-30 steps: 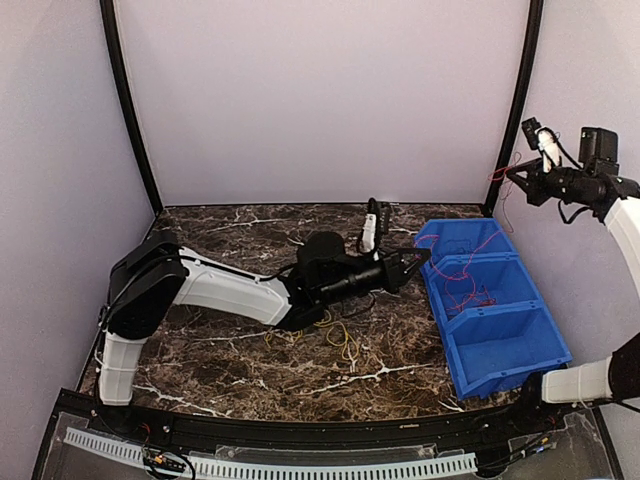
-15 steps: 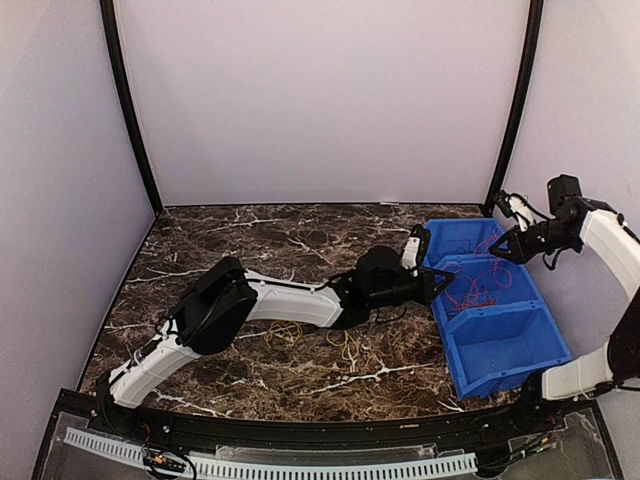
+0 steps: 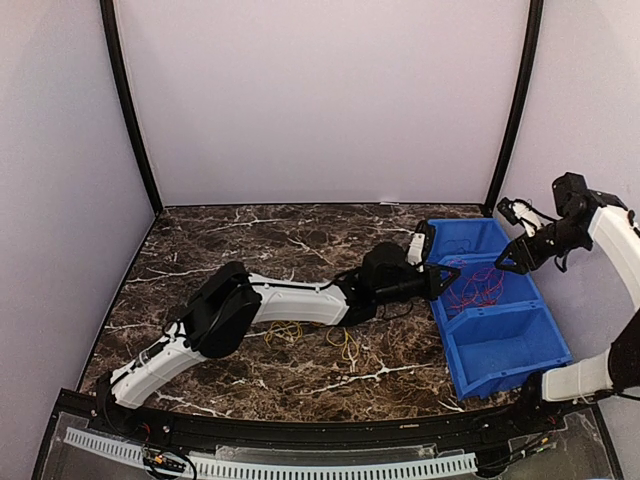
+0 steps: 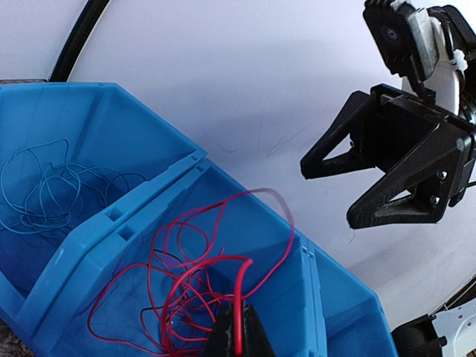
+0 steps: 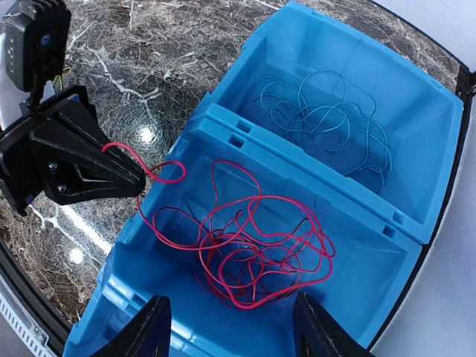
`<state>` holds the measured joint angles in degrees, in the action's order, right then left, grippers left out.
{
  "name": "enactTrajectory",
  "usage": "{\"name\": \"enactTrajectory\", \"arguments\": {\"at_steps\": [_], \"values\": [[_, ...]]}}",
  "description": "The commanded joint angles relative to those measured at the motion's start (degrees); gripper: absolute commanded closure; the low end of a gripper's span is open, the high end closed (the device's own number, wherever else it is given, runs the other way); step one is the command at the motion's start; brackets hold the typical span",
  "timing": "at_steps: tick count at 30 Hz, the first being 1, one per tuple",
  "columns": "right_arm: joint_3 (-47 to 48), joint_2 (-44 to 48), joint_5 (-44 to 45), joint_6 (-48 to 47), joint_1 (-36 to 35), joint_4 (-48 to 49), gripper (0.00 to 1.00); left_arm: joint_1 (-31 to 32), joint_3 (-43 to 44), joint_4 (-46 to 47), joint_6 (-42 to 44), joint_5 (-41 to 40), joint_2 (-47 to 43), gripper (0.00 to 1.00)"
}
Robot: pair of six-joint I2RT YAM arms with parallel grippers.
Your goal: Untangle the cables
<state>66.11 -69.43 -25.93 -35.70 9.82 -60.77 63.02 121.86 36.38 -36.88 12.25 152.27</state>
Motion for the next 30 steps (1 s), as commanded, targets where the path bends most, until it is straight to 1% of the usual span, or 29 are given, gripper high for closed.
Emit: {"name": "enactTrajectory", "arguments": {"at_steps": [1,3,4,6,7,8,9,10,11,13,14,17,20,21,22,23,24,25,26,27,28,29,30], "values": [[0.67,0.66,-1.88,0.58,0.02,-0.31,0.43,0.70,2.19,-0.41,0.24,1.73,0.70,1.00],[0.80,0.09,-1.49,1.66,0.02,0.56,0.42,1.05,4.38,-1.66,0.80,2.19,1.44,0.98],[1.48,-0.15,-1.47,2.04,0.02,0.26,0.42,1.14,4.80,-2.34,0.91,2.35,1.89,0.96],[3.45,-0.08,-2.55,2.43,0.02,-1.23,0.39,1.40,5.75,-3.24,1.01,2.25,2.50,0.86],[4.45,0.14,-2.84,2.47,0.02,-2.02,0.38,1.58,6.34,-3.60,1.17,2.21,2.64,0.74],[5.15,0.45,-2.66,2.42,0.02,-2.61,0.37,1.66,6.62,-4.17,1.32,2.02,2.87,0.69],[5.64,0.76,-2.46,2.43,0.02,-2.85,0.36,1.84,7.07,-4.50,1.65,1.83,2.87,0.59],[5.79,0.98,-2.36,2.29,0.02,-2.86,0.36,1.93,7.16,-5.23,1.78,1.40,2.71,0.55],[5.68,1.30,-2.53,1.98,0.02,-2.88,0.36,1.99,7.12,-5.60,2.18,1.21,2.52,0.48],[5.05,1.80,-3.63,1.71,0.02,-2.63,0.36,2.01,6.75,-7.21,3.20,0.88,1.53,0.41],[4.67,1.99,-4.58,1.58,0.02,-2.39,0.36,2.01,6.29,-8.06,3.65,0.59,0.29,0.39],[3.78,2.42,-7.18,1.84,-0.21,-1.37,0.36,2.02,0.38,-7.86,6.09,-0.32,-4.09,0.36],[4.13,2.46,-8.33,2.38,-1.22,0.15,0.36,1.82,-5.29,-10.28,8.57,-2.14,-11.39,0.34],[4.26,2.64,-9.11,2.33,-1.81,0.55,0.36,1.66,-9.18,-10.54,10.05,-2.45,-13.10,0.35],[4.29,2.87,-10.26,2.23,-2.65,0.92,0.37,1.57,-11.42,-10.39,10.90,-3.30,-17.30,0.34],[4.17,3.16,-11.33,2.17,-3.67,1.55,0.38,1.35,-16.93,-9.94,12.48,-3.86,-19.79,0.34],[3.82,3.42,-12.05,2.54,-5.19,2.44,0.38,1.25,-19.61,-8.87,13.39,-5.14,-24.47,0.34],[3.41,3.64,-12.48,3.02,-6.88,3.61,0.38,1.01,-25.31,-8.39,14.99,-5.93,-26.97,0.34],[2.95,3.71,-12.63,3.47,-8.64,4.72,0.39,0.90,-28.06,-8.33,15.70,-7.26,-31.80,0.34],[2.49,3.58,-12.72,3.93,-11.19,5.95,0.41,0.48,-32.67,-9.35,16.89,-7.96,-33.94,0.34],[2.07,3.27,-12.80,4.35,-13.29,7.13,0.41,0.37,-37.01,-10.25,17.39,-9.40,-38.09,0.34],[1.58,2.76,-12.68,4.85,-15.52,8.31,0.42,-0.07,-39.18,-12.58,17.90,-10.47,-41.98,0.34],[1.08,2.12,-12.61,5.30,-17.51,9.60,0.42,-0.37,-43.08,-13.89,18.03,-13.23,-43.73,0.34]]}}
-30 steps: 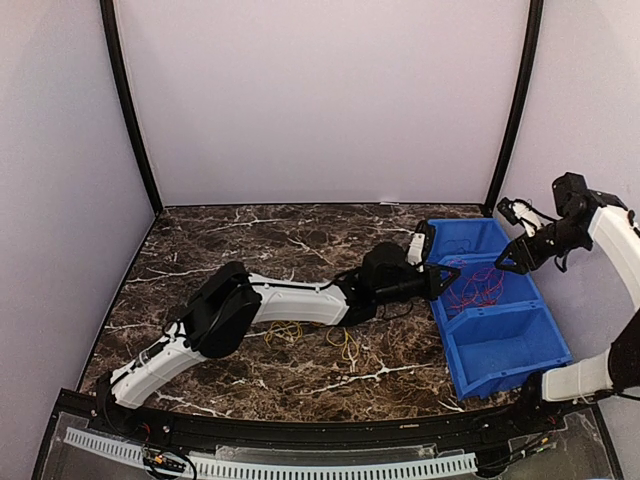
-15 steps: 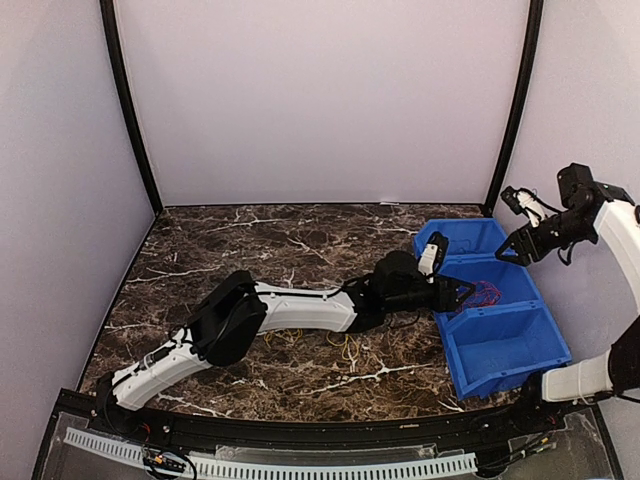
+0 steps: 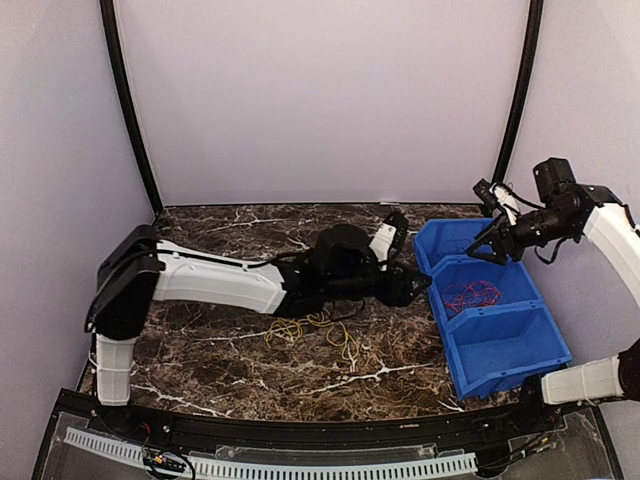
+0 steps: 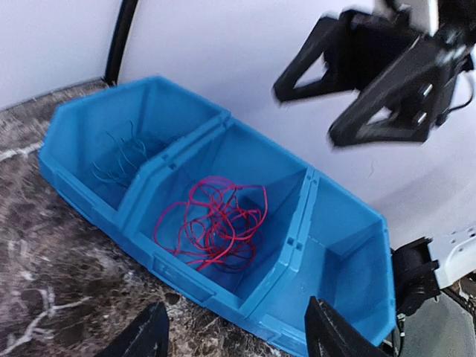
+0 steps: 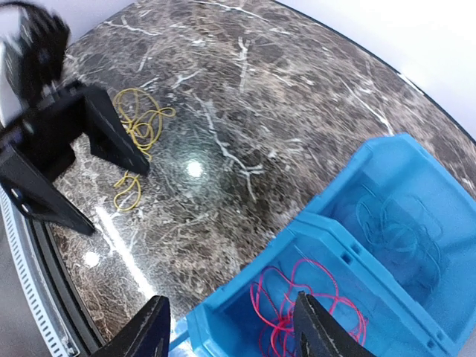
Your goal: Untangle the cables
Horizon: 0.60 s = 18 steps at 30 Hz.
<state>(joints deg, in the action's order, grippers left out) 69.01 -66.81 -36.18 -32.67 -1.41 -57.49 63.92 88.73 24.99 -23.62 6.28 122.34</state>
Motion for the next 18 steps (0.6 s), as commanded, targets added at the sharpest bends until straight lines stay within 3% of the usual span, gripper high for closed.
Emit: {"name": "enactTrajectory", "arguments": {"at_steps": [1,9,14,18], "values": [[-2.34,-1.42,-2.43,2.63,-8.20,7.39,0.43,-1.39,-11.94,-5.26,4.74,-9.91,-17.23,0.35],[-5.47,-11.40,-0.83,1.60,-25.53,12.88,0.44,-2.86,-32.93,-18.16,-3.40,-21.18,-33.52,0.43],[-5.99,-21.00,4.32,0.32,-36.94,15.35,0.45,-5.31,-44.08,-17.89,-12.09,-20.68,-38.55,0.47],[-4.72,-26.75,7.63,-0.81,-43.28,18.48,0.46,-6.15,-48.09,-17.40,-16.26,-20.67,-39.35,0.47]]}}
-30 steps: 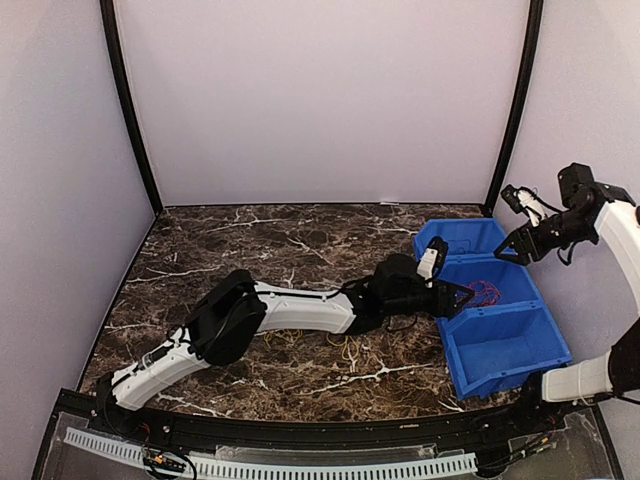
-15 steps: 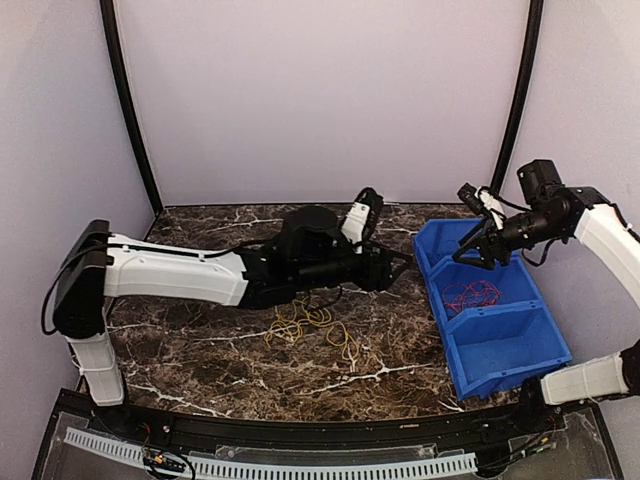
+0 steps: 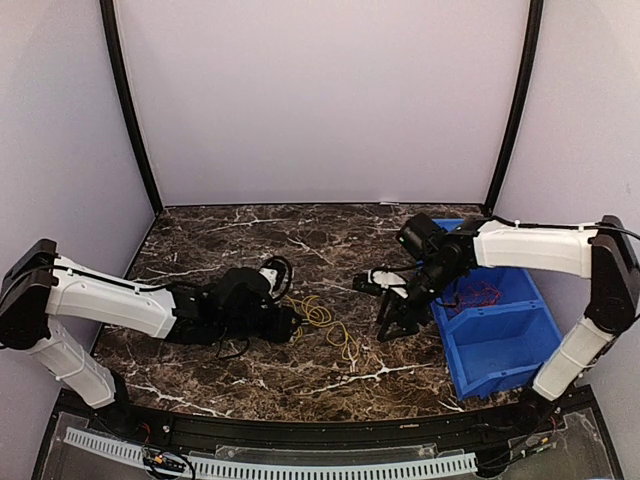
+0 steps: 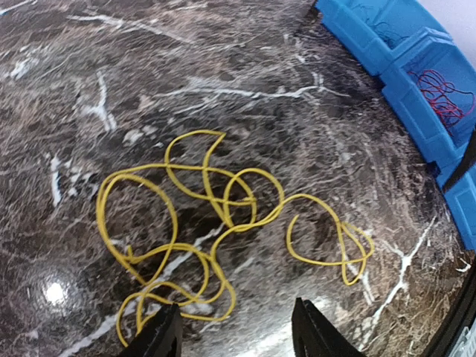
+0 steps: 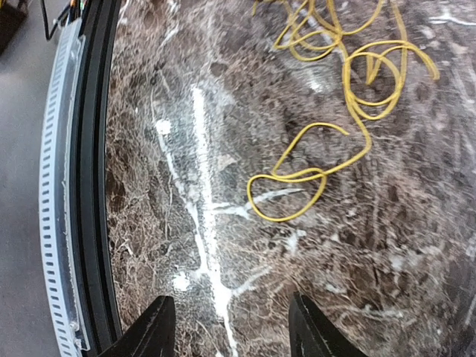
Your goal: Untangle the cables
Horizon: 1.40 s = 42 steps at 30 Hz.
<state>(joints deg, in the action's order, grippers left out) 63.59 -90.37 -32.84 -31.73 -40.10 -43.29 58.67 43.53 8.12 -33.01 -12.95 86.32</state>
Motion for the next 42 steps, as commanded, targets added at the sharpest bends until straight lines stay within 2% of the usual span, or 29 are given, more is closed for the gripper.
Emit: {"name": "enactTrajectory", "arguments": {"at_steps": [1,6,10,15,20,27,29,34,37,42], "values": [[1.28,-4.36,5.64,-2.08,-5.91,5.09,0.46,-1.01,-3.30,-0.53,-7.27,-1.70,-3.35,0.46],[3.89,-8.42,15.81,-3.89,-11.51,10.02,0.46,-2.22,-5.50,0.82,-9.45,-0.85,-2.85,0.47],[2.43,-9.20,26.82,-7.29,-15.51,16.82,0.43,-3.22,-6.24,0.97,-9.91,-0.12,-2.92,0.48],[0.88,-9.99,34.82,-11.64,-19.27,21.77,0.43,-4.26,-8.64,1.76,-10.73,-0.06,-4.24,0.49],[-0.14,-11.86,39.84,-15.10,-21.77,24.55,0.43,-4.67,-10.96,3.12,-11.50,-0.15,-6.41,0.49],[-0.03,-12.16,40.69,-18.52,-23.18,21.45,0.45,-4.71,-12.07,3.42,-11.70,-0.41,-7.55,0.49],[0.02,-12.19,42.58,-18.67,-23.16,21.49,0.52,-4.78,-12.33,4.06,-11.71,-0.40,-7.41,0.49],[0.19,-12.73,45.40,-18.73,-23.18,22.59,0.85,-4.84,-12.12,5.60,-11.63,0.84,-6.15,0.49],[0.39,-12.82,46.17,-18.94,-23.12,22.77,0.98,-4.81,-11.53,5.84,-10.88,1.27,-5.58,0.49],[2.82,-9.79,44.89,-18.52,-22.97,19.69,1.00,-4.80,-10.93,5.53,-9.42,0.82,-6.71,0.49]]}}
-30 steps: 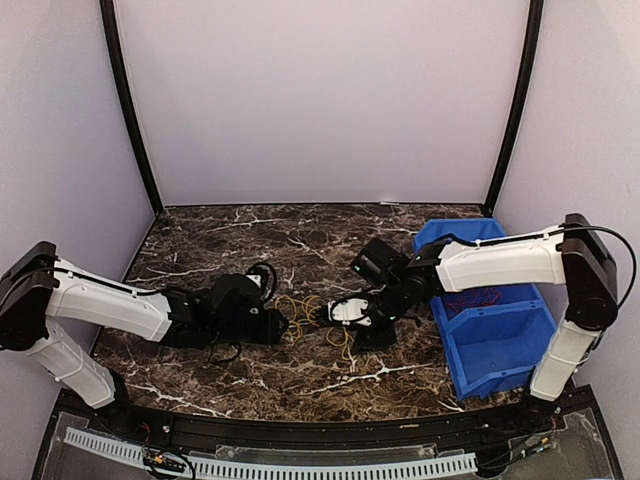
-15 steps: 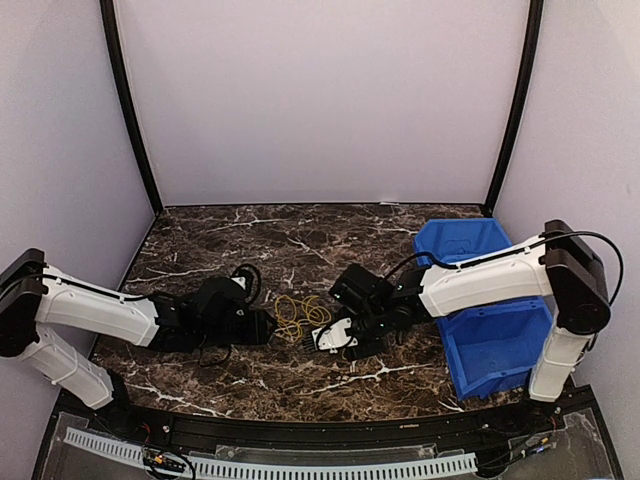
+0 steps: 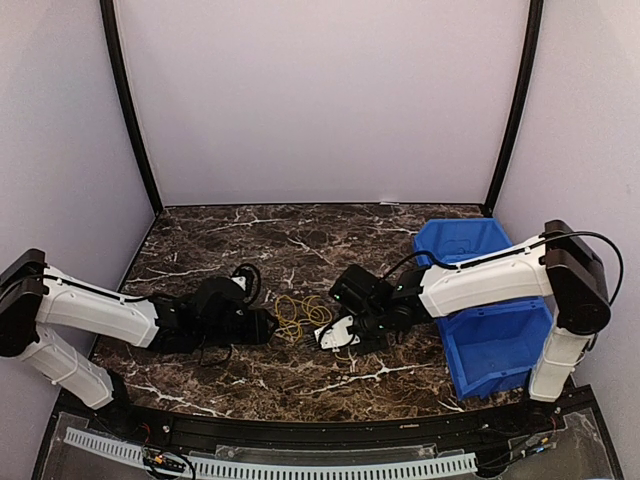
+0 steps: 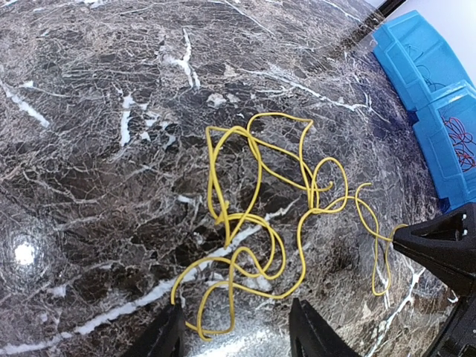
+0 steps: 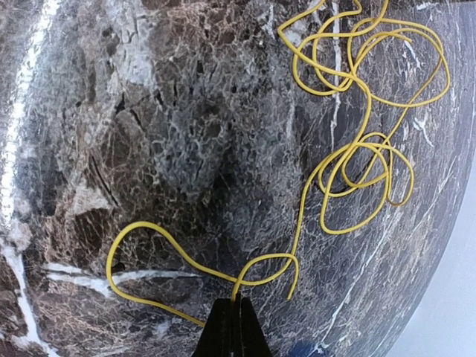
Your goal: Untangle the cables
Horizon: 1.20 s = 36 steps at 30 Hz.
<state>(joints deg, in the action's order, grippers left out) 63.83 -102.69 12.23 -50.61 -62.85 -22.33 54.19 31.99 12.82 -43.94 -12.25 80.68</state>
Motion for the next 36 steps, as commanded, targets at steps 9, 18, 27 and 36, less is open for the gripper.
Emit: {"name": "enactTrajectory", "arguments": {"at_steps": [9,18,27,36], "values": [[20.49,11.91,-20.12,8.02,4.51,-13.72,1.00,-0.01,-3.66,13.14,9.46,4.27,-9.85,0.43],[27.90,13.39,-28.06,13.90,6.80,-13.96,1.00,6.98,-4.52,33.81,31.73,5.75,-16.49,0.31],[34.82,12.00,-29.52,16.86,7.04,-14.04,1.00,7.77,5.04,42.68,40.57,11.65,-1.98,0.29],[48.74,12.53,-36.30,20.47,12.78,-14.63,1.00,7.82,10.96,46.56,44.75,12.95,12.03,0.76]]}}
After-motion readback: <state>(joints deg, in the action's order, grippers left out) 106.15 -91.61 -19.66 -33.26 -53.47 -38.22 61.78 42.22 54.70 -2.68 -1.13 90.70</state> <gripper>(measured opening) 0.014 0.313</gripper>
